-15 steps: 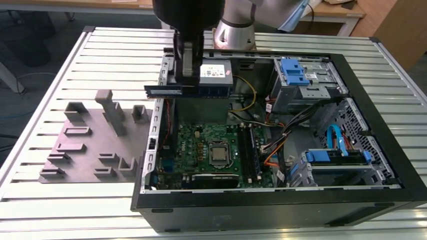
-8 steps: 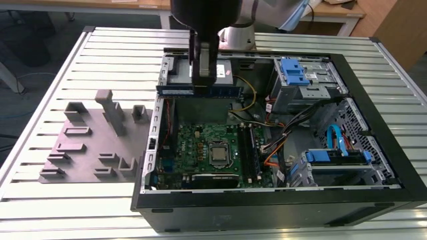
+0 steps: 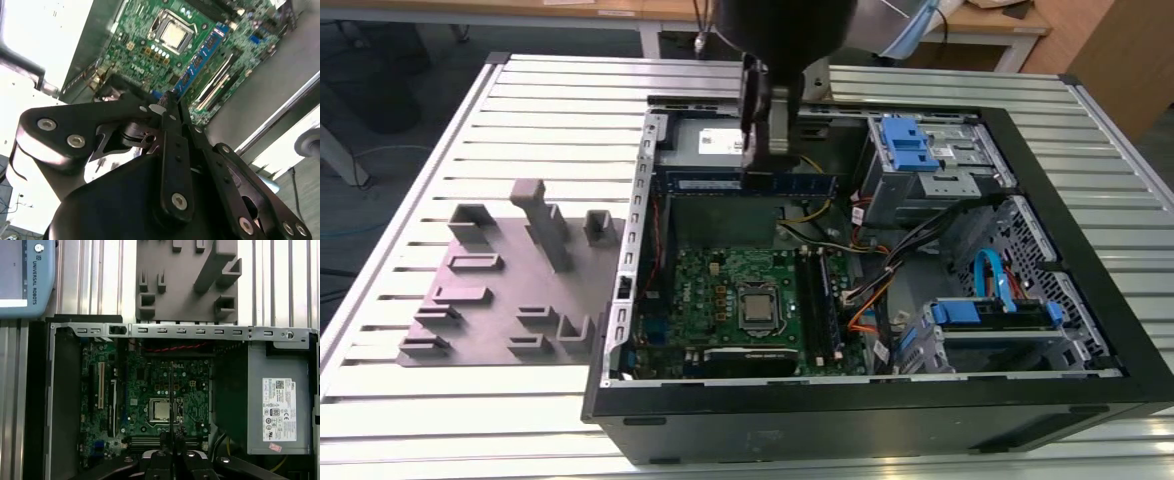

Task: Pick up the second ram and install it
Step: 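Pick up the second ram and move it above second insertion slot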

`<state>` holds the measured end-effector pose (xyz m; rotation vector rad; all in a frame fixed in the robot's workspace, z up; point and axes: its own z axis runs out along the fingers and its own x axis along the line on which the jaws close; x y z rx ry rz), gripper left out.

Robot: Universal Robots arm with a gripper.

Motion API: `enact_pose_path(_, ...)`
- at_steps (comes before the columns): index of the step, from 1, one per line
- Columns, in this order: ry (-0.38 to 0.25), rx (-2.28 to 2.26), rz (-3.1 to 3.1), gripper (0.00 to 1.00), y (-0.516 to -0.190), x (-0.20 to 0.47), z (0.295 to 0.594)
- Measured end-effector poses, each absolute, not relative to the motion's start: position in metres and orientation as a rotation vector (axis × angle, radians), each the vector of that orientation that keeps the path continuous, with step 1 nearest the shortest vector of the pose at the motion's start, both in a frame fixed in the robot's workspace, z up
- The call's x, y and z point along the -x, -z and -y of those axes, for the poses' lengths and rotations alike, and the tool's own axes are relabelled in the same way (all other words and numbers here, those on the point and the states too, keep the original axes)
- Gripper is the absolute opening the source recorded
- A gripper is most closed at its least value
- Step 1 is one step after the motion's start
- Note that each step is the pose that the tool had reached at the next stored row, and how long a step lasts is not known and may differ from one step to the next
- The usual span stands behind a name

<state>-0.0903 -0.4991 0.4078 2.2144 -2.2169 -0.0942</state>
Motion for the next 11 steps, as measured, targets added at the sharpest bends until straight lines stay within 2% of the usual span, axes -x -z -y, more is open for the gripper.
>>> enact_pose_path(4,0.105,-2.217,2.219,0.11,-0.407,0.078,0.499)
enact_pose_path(8,0.169,-2.243,2.246,0.11,-0.405,0.076,0.499)
enact_pose_path(11,0.173,-2.242,2.249,0.11,-0.4,0.073,0.499)
